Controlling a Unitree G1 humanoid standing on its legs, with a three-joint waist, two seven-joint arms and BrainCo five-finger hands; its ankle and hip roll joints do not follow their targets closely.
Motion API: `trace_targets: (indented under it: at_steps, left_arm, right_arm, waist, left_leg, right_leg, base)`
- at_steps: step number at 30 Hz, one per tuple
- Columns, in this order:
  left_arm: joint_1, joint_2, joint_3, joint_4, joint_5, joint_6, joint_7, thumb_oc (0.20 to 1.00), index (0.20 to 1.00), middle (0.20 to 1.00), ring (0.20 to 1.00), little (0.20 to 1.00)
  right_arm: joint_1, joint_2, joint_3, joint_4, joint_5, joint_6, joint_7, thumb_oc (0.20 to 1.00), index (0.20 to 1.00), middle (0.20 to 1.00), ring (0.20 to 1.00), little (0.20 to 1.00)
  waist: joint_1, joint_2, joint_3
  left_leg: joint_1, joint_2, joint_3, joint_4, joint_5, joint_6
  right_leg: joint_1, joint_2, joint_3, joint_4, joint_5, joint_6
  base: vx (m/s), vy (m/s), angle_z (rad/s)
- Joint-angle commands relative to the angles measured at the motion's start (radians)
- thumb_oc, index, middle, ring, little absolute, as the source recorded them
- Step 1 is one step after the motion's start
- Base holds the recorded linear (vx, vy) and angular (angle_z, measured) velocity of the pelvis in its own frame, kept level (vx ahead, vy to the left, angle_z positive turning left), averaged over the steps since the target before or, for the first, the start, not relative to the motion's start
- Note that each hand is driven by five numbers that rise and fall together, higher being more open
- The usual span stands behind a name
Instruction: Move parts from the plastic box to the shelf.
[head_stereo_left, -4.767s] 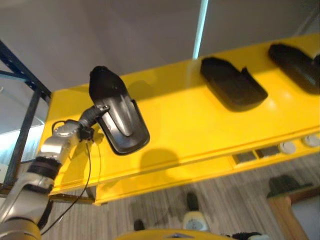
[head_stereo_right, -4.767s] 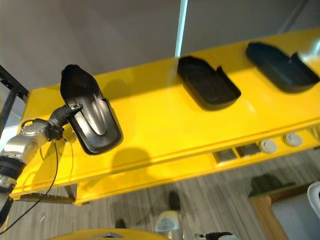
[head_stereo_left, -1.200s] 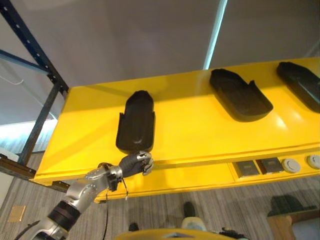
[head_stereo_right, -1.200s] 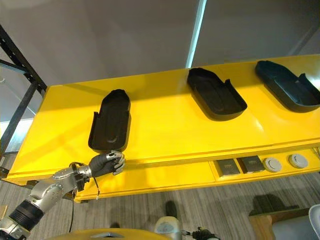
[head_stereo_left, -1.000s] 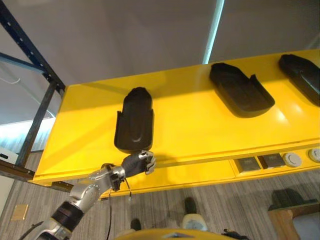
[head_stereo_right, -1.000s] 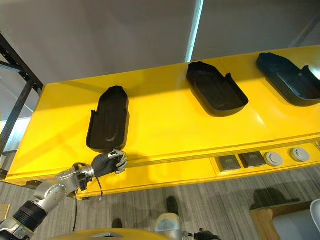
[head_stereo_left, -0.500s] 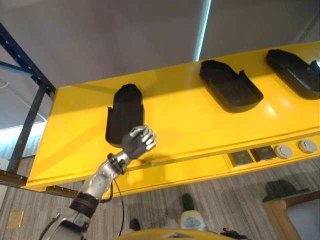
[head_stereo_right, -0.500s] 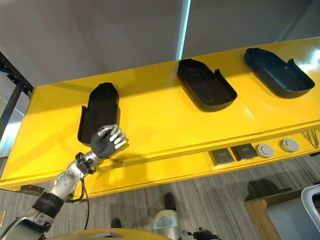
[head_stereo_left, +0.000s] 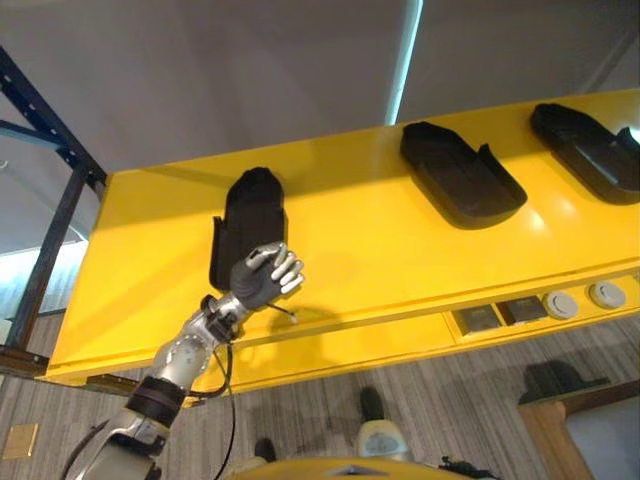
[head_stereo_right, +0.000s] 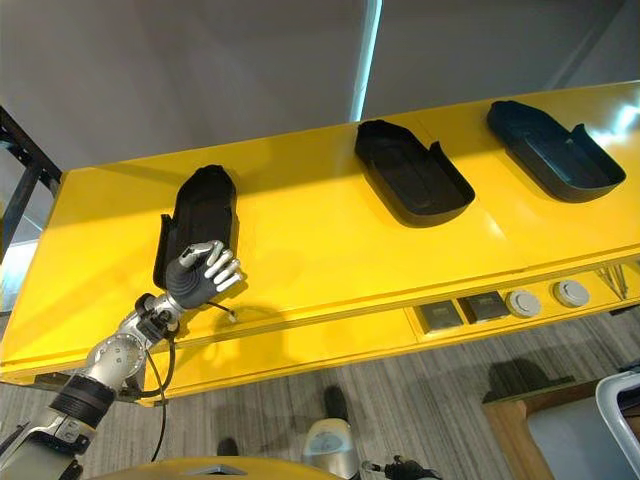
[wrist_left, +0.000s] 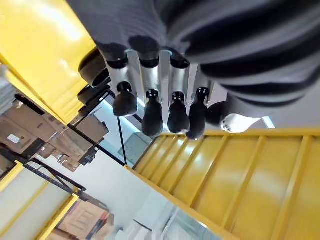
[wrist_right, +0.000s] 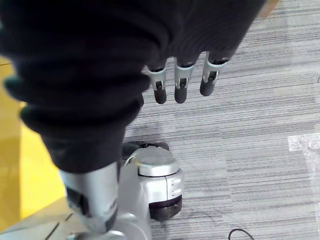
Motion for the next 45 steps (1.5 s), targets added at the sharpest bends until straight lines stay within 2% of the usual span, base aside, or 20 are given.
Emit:
trace_targets:
  at_steps: [1,3,5,8,10,11,16,17,19,21,23,28,29,35,45]
  left_arm:
    - [-0.054,0.045,0.03,-0.14,0.126,-0.134,0.165,0.2,0.2,0.2,0.2,0.2]
    - [-0.026,0.074,0.057,-0.196,0.187,-0.153,0.277,0.2,0.2,0.2,0.2,0.2]
    - [-0.005,0.092,0.081,-0.227,0.233,-0.159,0.344,0.2,0.2,0.2,0.2,0.2]
    - [0.069,0.138,0.127,-0.295,0.387,-0.167,0.456,0.2,0.2,0.2,0.2,0.2]
    - [0.173,0.146,0.149,-0.366,0.416,-0.175,0.473,0.2,0.2,0.2,0.2,0.2]
    - [0.212,0.145,0.138,-0.392,0.461,-0.198,0.491,0.2,0.2,0.2,0.2,0.2]
    - [0.284,0.149,0.098,-0.414,0.438,-0.193,0.501,0.2,0.2,0.2,0.2,0.2]
    - [0.313,0.157,0.069,-0.409,0.426,-0.172,0.455,0.2,0.2,0.2,0.2,0.2]
    - [0.327,0.163,0.047,-0.402,0.429,-0.175,0.447,0.2,0.2,0.2,0.2,0.2]
    - [0.337,0.17,0.019,-0.393,0.388,-0.181,0.448,0.2,0.2,0.2,0.2,0.2]
    - [0.338,0.178,-0.022,-0.372,0.391,-0.225,0.461,0.2,0.2,0.2,0.2,0.2]
    - [0.31,0.172,-0.076,-0.337,0.35,-0.266,0.476,0.2,0.2,0.2,0.2,0.2]
    - [0.294,0.165,-0.094,-0.314,0.349,-0.306,0.489,0.2,0.2,0.2,0.2,0.2]
    - [0.251,0.14,-0.104,-0.29,0.331,-0.351,0.546,0.2,0.2,0.2,0.2,0.2]
    - [0.149,0.102,-0.087,-0.234,0.347,-0.382,0.621,0.2,0.2,0.2,0.2,0.2]
  right_arm:
    - [-0.052,-0.012,-0.009,0.04,-0.021,0.014,-0.007,1.0,1.0,1.0,1.0,1.0]
    - [-0.052,-0.003,-0.009,0.032,-0.014,0.024,-0.014,1.0,1.0,1.0,1.0,1.0]
    - [-0.05,0.001,-0.01,0.027,-0.008,0.029,-0.019,1.0,1.0,1.0,1.0,1.0]
    - [-0.052,0.012,-0.017,0.022,0.0,0.044,-0.019,1.0,1.0,1.0,1.0,1.0]
    - [-0.067,0.026,-0.02,0.042,0.023,0.036,-0.017,1.0,1.0,1.0,1.0,1.0]
    - [-0.083,0.033,-0.021,0.071,0.031,0.023,-0.015,1.0,1.0,1.0,1.0,1.0]
    - [-0.114,0.031,-0.016,0.098,0.091,0.021,-0.027,1.0,1.0,1.0,1.0,1.0]
    - [-0.132,0.026,-0.016,0.11,0.115,0.027,-0.031,1.0,1.0,1.0,1.0,1.0]
    - [-0.142,0.021,-0.016,0.117,0.113,0.03,-0.028,1.0,1.0,1.0,1.0,1.0]
    - [-0.153,0.014,-0.012,0.123,0.113,0.028,-0.028,1.0,1.0,1.0,1.0,1.0]
    - [-0.165,0.005,-0.006,0.131,0.113,0.028,-0.025,1.0,1.0,1.0,1.0,1.0]
    - [-0.173,0.009,0.015,0.13,0.105,0.021,-0.035,1.0,1.0,1.0,1.0,1.0]
    - [-0.172,0.011,0.024,0.128,0.13,0.028,-0.043,1.0,1.0,1.0,1.0,1.0]
    - [-0.156,0.014,0.021,0.127,0.147,0.036,-0.047,1.0,1.0,1.0,1.0,1.0]
    - [-0.139,0.007,0.027,0.094,0.122,0.023,-0.034,1.0,1.0,1.0,1.0,1.0]
  waist:
    - [0.008,0.041,-0.021]
    - [0.027,0.037,-0.028]
    - [0.04,0.035,-0.032]
    - [0.077,0.029,-0.035]
    - [0.125,0.025,-0.031]
    - [0.147,0.023,-0.027]
    - [0.185,0.024,-0.01]
    - [0.202,0.028,-0.002]
    - [0.208,0.03,0.001]
    - [0.212,0.033,0.004]
    - [0.213,0.039,0.008]
    - [0.204,0.041,0.009]
    - [0.197,0.04,0.01]
    - [0.172,0.034,0.016]
    - [0.12,0.029,0.054]
  left_leg:
    - [-0.031,-0.055,0.06,-0.001,-0.028,0.073]
    - [-0.03,-0.056,0.057,-0.001,-0.029,0.074]
    - [-0.03,-0.057,0.055,-0.001,-0.028,0.075]
    - [-0.034,-0.058,0.048,-0.001,-0.026,0.075]
    - [-0.047,-0.057,0.031,-0.001,-0.023,0.078]
    - [-0.055,-0.057,0.02,-0.001,-0.02,0.078]
    - [-0.074,-0.056,0.0,0.004,-0.013,0.08]
    - [-0.083,-0.057,-0.008,0.007,-0.012,0.081]
    - [-0.087,-0.056,-0.009,0.009,-0.011,0.08]
    - [-0.091,-0.055,-0.01,0.01,-0.009,0.078]
    - [-0.096,-0.055,-0.013,0.009,-0.006,0.077]
    - [-0.098,-0.053,-0.01,0.005,-0.004,0.074]
    - [-0.103,-0.052,-0.012,0.001,-0.001,0.072]
    - [-0.116,-0.047,-0.008,-0.001,0.001,0.07]
    - [-0.155,-0.033,0.014,-0.001,0.011,0.064]
  right_leg:
    - [0.081,0.043,-0.039,0.034,-0.128,-0.027]
    - [0.089,0.042,-0.049,0.023,-0.123,-0.025]
    - [0.092,0.04,-0.056,0.019,-0.122,-0.024]
    - [0.095,0.037,-0.075,0.009,-0.115,-0.02]
    - [0.094,0.034,-0.105,0.004,-0.114,-0.02]
    - [0.095,0.033,-0.122,0.004,-0.115,-0.021]
    - [0.086,0.029,-0.151,0.012,-0.12,-0.024]
    - [0.083,0.025,-0.169,0.013,-0.12,-0.024]
    - [0.081,0.023,-0.176,0.014,-0.121,-0.024]
    - [0.078,0.022,-0.18,0.016,-0.121,-0.024]
    - [0.074,0.021,-0.187,0.018,-0.12,-0.024]
    - [0.069,0.024,-0.184,0.015,-0.119,-0.023]
    - [0.06,0.028,-0.174,0.012,-0.116,-0.023]
    - [0.038,0.04,-0.141,0.006,-0.108,-0.025]
    - [-0.024,0.059,-0.08,0.004,-0.094,-0.029]
  base:
    - [-0.12,0.002,0.05]
    - [-0.07,-0.005,0.04]
    - [-0.04,-0.009,0.03]
    - [-0.08,-0.039,0.08]
    - [-0.16,-0.116,0.25]
    - [-0.12,-0.103,0.35]
    - [-0.11,-0.041,0.31]
    - [-0.13,-0.023,0.21]
    - [-0.08,-0.007,0.16]
    - [-0.05,0.016,0.18]
    - [-0.04,0.01,0.13]
    - [0.02,-0.023,0.05]
    - [0.0,0.0,0.0]
    - [0.05,-0.031,-0.05]
    - [0.0,-0.031,-0.16]
